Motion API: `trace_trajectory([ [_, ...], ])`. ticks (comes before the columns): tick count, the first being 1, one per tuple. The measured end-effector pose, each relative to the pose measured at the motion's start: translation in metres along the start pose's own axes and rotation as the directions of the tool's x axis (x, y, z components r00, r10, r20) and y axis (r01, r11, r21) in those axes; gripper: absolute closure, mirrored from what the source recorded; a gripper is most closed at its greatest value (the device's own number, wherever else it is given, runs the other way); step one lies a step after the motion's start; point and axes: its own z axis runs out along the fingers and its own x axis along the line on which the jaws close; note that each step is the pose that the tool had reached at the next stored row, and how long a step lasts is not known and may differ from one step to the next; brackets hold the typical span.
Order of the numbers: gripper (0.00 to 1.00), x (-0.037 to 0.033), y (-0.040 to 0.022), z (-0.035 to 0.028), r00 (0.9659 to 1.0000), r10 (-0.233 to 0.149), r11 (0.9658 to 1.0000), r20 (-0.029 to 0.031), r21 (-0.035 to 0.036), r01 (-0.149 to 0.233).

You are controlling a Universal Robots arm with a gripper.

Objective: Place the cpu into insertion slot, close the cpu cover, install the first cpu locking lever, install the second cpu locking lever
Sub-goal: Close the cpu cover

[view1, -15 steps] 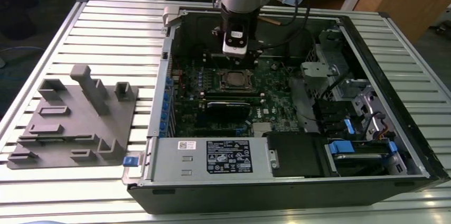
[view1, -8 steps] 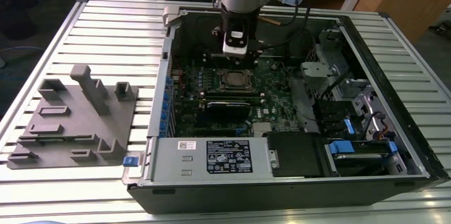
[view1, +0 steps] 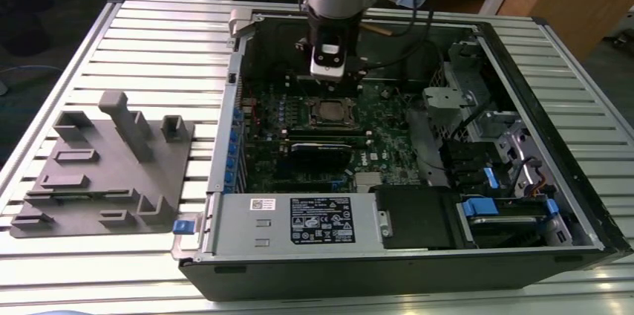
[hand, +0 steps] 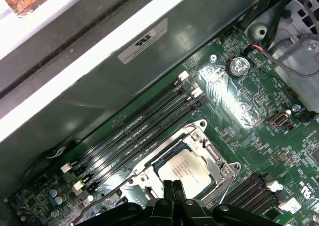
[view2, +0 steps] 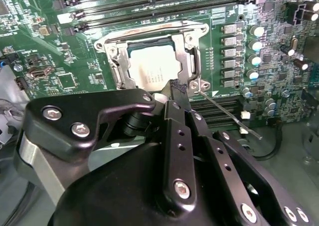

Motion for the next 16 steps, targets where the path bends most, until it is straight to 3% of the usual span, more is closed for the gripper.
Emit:
trace_trajectory([
  [13, 0.89, 0.0002, -0.0002, 0.0001, 1.0, 0.001, 1.0, 0.0002, 0.0002, -0.001],
  [16, 0.89, 0.0002, -0.0001, 0.0003, 0.9992, -0.039, 0.9992, -0.0024, -0.0003, 0.039],
])
